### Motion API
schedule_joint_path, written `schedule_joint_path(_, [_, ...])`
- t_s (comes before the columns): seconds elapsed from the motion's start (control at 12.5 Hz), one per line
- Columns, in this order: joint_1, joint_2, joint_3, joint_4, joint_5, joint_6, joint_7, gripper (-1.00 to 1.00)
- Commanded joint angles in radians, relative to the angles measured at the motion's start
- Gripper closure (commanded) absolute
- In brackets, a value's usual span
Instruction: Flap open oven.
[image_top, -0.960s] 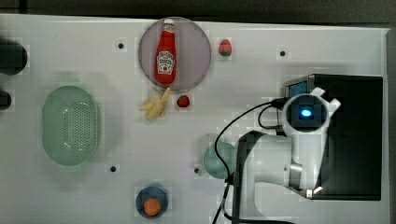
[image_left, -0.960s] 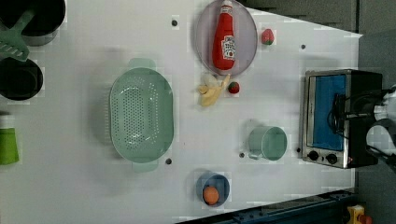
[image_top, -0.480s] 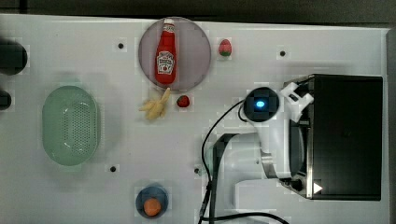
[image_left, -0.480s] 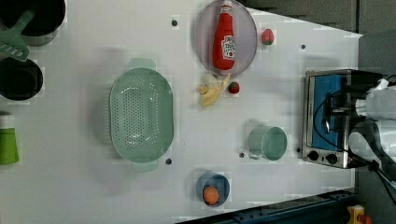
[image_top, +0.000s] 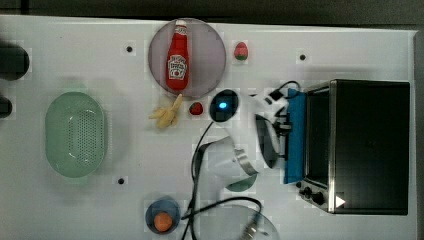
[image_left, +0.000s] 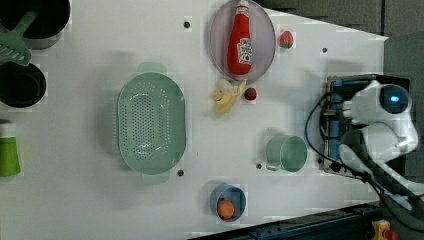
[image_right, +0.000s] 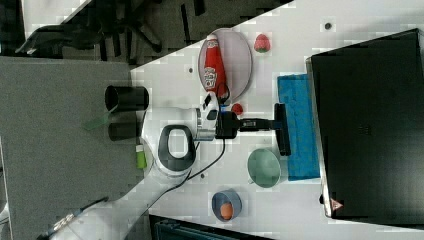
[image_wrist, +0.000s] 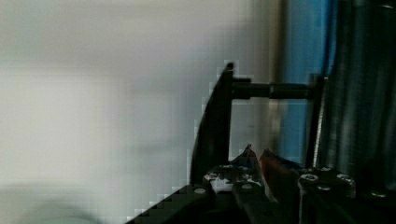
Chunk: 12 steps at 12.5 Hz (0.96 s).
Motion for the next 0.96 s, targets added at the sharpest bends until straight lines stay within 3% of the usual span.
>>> schedule_joint_path(0.08, [0.035,0.060,0.016,-0.022,0.000,0.032,0.092,0.65])
schedule_joint_path(0.96, [0.073,0.179,0.024,0.044,0.013,0.096,0.182,0.65])
